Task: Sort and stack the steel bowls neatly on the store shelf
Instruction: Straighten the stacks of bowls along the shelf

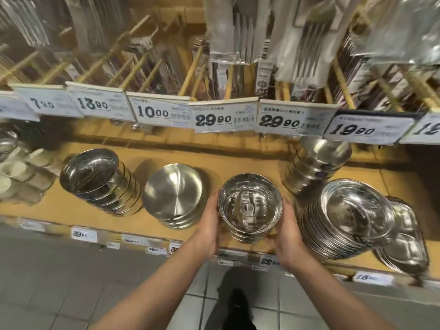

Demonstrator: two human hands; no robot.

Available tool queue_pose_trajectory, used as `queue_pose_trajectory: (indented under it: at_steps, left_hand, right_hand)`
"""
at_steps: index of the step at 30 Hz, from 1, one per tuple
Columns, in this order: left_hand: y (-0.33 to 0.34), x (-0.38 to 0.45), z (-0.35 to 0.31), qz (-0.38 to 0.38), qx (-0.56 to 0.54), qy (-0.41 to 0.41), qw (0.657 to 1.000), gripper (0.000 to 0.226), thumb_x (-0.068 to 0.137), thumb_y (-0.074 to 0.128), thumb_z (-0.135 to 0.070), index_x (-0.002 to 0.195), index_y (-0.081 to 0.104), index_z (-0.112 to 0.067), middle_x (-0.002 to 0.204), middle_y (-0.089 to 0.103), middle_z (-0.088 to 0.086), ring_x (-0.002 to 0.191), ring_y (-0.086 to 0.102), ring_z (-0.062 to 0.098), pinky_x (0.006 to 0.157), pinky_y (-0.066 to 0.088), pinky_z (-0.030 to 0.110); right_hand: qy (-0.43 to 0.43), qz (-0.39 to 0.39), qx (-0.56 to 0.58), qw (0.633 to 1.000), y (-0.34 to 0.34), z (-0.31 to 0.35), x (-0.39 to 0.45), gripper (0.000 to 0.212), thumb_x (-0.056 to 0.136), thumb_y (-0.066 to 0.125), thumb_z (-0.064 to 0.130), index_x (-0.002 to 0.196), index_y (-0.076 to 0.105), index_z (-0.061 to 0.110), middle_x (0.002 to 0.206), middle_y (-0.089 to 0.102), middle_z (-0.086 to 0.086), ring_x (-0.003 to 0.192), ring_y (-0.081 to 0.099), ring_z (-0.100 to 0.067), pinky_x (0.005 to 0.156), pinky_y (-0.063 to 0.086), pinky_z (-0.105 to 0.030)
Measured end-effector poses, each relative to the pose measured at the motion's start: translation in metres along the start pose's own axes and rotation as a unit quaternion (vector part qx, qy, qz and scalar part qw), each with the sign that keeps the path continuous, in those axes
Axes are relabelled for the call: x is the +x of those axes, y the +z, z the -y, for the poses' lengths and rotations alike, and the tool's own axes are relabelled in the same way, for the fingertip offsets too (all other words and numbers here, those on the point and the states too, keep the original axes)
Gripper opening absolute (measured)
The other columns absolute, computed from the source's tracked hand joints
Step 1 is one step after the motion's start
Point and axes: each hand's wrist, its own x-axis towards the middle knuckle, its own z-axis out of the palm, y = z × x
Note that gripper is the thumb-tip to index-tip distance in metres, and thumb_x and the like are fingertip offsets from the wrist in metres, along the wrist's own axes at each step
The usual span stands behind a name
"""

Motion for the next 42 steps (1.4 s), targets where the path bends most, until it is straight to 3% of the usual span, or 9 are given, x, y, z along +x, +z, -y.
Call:
queue_pose_trajectory:
  at_steps: [3,6,10,15,18,23,28,38,42]
  left_hand:
    - [-0.004,-0.011,0.005,0.014,-0.005,0.01,1.0,0.059,0.084,0.032,-0.083,0.101,0.075,-0.047,0.109,0.076,-0.008,0.113,0.066,0.02,0.088,0.055,0.042]
    - [-0.015,-0.031,0.011,0.05,-0.007,0.032,0.998,0.059,0.085,0.031,-0.081,0.103,0.075,-0.045,0.111,0.076,-0.007,0.104,0.072,0.016,0.073,0.059,0.033]
    - [-0.044,-0.073,0.018,0.028,-0.008,0.052,0.998,0.054,0.08,0.043,-0.081,0.099,0.076,-0.042,0.104,0.077,-0.007,0.107,0.066,0.021,0.082,0.058,0.04]
    - [-0.114,-0.136,0.032,0.01,-0.039,0.055,0.998,0.047,0.082,0.05,-0.074,0.093,0.077,-0.036,0.098,0.078,-0.005,0.106,0.062,0.022,0.068,0.058,0.036]
    - [-0.168,-0.167,0.034,-0.016,-0.053,0.064,0.996,0.042,0.085,0.049,-0.068,0.089,0.076,-0.036,0.095,0.078,-0.007,0.11,0.06,0.023,0.082,0.057,0.043]
    - [-0.251,-0.21,0.022,-0.085,-0.062,0.106,0.989,0.044,0.091,0.042,-0.064,0.087,0.074,-0.034,0.093,0.077,-0.004,0.104,0.059,0.023,0.078,0.05,0.039]
    - [-0.323,-0.231,0.006,-0.143,-0.099,0.131,0.976,0.049,0.089,0.043,-0.064,0.104,0.074,-0.031,0.115,0.071,0.001,0.112,0.057,0.025,0.08,0.055,0.047]
    - [-0.415,-0.188,-0.045,-0.199,-0.097,0.104,0.97,0.06,0.081,0.046,-0.073,0.11,0.073,-0.028,0.118,0.07,0.003,0.114,0.059,0.028,0.085,0.056,0.049]
    - [-0.439,-0.147,-0.078,-0.198,-0.079,0.087,0.973,0.06,0.087,0.041,-0.07,0.112,0.073,-0.025,0.122,0.068,0.006,0.116,0.057,0.029,0.075,0.057,0.043]
  right_hand:
    - [-0.015,0.002,-0.014,1.0,0.0,-0.004,-0.017,0.044,0.102,0.03,0.063,0.128,0.059,0.042,0.123,0.071,0.009,0.118,0.063,-0.017,0.09,0.057,-0.054]
    - [-0.024,0.0,-0.026,0.999,0.003,-0.011,-0.043,0.051,0.104,0.028,0.061,0.14,0.053,0.035,0.131,0.067,0.004,0.124,0.059,-0.021,0.105,0.047,-0.06]
    - [-0.028,-0.019,-0.015,0.999,0.025,-0.023,-0.089,0.043,0.101,0.038,0.06,0.119,0.065,0.032,0.107,0.076,0.008,0.113,0.06,-0.022,0.098,0.049,-0.052]
    - [-0.038,0.01,-0.058,0.998,0.075,-0.064,-0.145,0.051,0.094,0.042,0.067,0.124,0.061,0.031,0.122,0.069,0.004,0.116,0.059,-0.02,0.088,0.055,-0.052]
    - [-0.039,0.052,-0.097,0.993,0.118,-0.088,-0.165,0.053,0.091,0.043,0.067,0.12,0.063,0.027,0.12,0.071,0.002,0.114,0.059,-0.022,0.076,0.059,-0.047]
    - [-0.013,0.133,-0.122,0.984,0.204,-0.109,-0.189,0.052,0.089,0.043,0.075,0.111,0.073,0.039,0.106,0.077,0.01,0.114,0.063,-0.023,0.092,0.054,-0.061]
    - [0.027,0.219,-0.136,0.966,0.281,-0.123,-0.194,0.059,0.088,0.039,0.078,0.123,0.068,0.041,0.13,0.068,0.005,0.128,0.054,-0.023,0.105,0.042,-0.066]
    - [0.064,0.197,-0.132,0.969,0.389,-0.146,-0.133,0.049,0.092,0.045,0.071,0.116,0.071,0.036,0.113,0.076,0.002,0.105,0.067,-0.02,0.079,0.056,-0.042]
    - [0.052,0.227,-0.122,0.965,0.422,-0.142,-0.095,0.042,0.096,0.035,0.071,0.102,0.072,0.052,0.119,0.074,0.006,0.11,0.068,-0.018,0.093,0.056,-0.049]
